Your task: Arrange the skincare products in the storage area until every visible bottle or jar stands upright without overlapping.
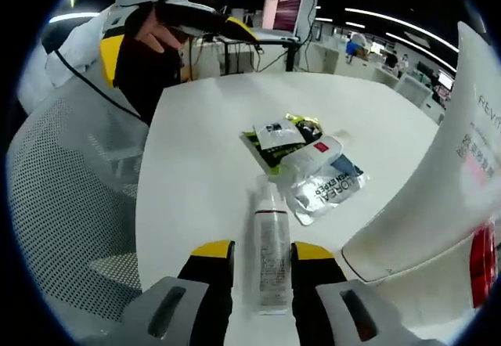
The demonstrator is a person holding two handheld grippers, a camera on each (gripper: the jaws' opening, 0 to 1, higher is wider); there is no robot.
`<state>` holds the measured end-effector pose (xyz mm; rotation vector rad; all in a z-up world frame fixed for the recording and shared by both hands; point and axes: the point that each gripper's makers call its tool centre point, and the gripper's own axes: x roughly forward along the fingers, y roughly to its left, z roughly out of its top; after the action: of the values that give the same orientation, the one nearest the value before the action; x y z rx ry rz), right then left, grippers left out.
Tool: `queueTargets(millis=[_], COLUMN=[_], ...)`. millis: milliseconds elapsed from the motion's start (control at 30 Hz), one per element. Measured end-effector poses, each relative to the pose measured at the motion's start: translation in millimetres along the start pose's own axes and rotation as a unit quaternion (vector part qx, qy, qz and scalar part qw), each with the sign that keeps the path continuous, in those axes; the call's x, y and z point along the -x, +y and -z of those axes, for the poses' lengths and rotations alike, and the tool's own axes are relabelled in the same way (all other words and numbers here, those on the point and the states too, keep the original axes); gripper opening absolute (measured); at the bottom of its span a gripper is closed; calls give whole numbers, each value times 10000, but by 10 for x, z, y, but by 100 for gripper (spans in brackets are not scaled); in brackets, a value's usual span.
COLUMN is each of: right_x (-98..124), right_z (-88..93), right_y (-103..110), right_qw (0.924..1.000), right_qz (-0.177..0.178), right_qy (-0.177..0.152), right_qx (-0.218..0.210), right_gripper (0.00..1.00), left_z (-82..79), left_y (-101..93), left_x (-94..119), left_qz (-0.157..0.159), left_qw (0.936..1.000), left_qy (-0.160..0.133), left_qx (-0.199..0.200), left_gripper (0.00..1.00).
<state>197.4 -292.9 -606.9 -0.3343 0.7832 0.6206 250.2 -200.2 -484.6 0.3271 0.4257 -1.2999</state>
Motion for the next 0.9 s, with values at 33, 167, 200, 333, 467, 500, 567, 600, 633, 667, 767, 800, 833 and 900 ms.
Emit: queueTargets(millis=[33,167,200,333,467,500,567,600,633,667,767,800,833,900], right_x=[-10,-22,-28,-30,-21,-29,-37,-41,-42,-43,-51,-57,-59,-72], right_z=[6,14,20,27,31,24,11,6,9,8,-14,-23,-26,-34], right_y=[-13,-38,-40,-49,39,60,99,106,105,107,109,114,116,95], right_qw=[10000,10000,10000,10000,9997,9994,9990,9988,9987,9987,9981,9975,9972,9966], right_qz=[9,16,18,50,-230,-294,-410,-413,-406,-409,-385,-408,-421,-402], right_qy=[9,43,56,48,28,-11,-105,-187,-219,-269,-405,-492,-517,-575], right_qx=[-1,9,7,-28,-28,-161,-173,-192,-195,-157,-271,-299,-344,-428], right_gripper=[21,15,14,13,12,11,11,11,11,10,10,10,10,9], left_z=[2,12,21,41,54,53,53,54,55,57,66,70,73,78], left_y=[3,-11,-11,-12,-7,-11,-26,-35,-41,-47,-52,-55,-57,-53], left_x=[2,-7,-6,-6,-10,-12,-17,-17,-19,-19,-21,-22,-25,-24], left_qz=[1,27,30,48,49,54,60,61,62,66,71,75,80,90], left_qw=[10000,10000,10000,10000,10000,10000,9999,10000,9999,9999,9999,9999,9999,9999], left_qy=[1,23,32,43,53,50,50,52,54,50,52,56,57,59], left_qx=[3,21,20,32,48,52,63,59,59,65,79,79,85,86], left_gripper=[99,98,98,98,97,97,97,96,96,96,96,96,96,96])
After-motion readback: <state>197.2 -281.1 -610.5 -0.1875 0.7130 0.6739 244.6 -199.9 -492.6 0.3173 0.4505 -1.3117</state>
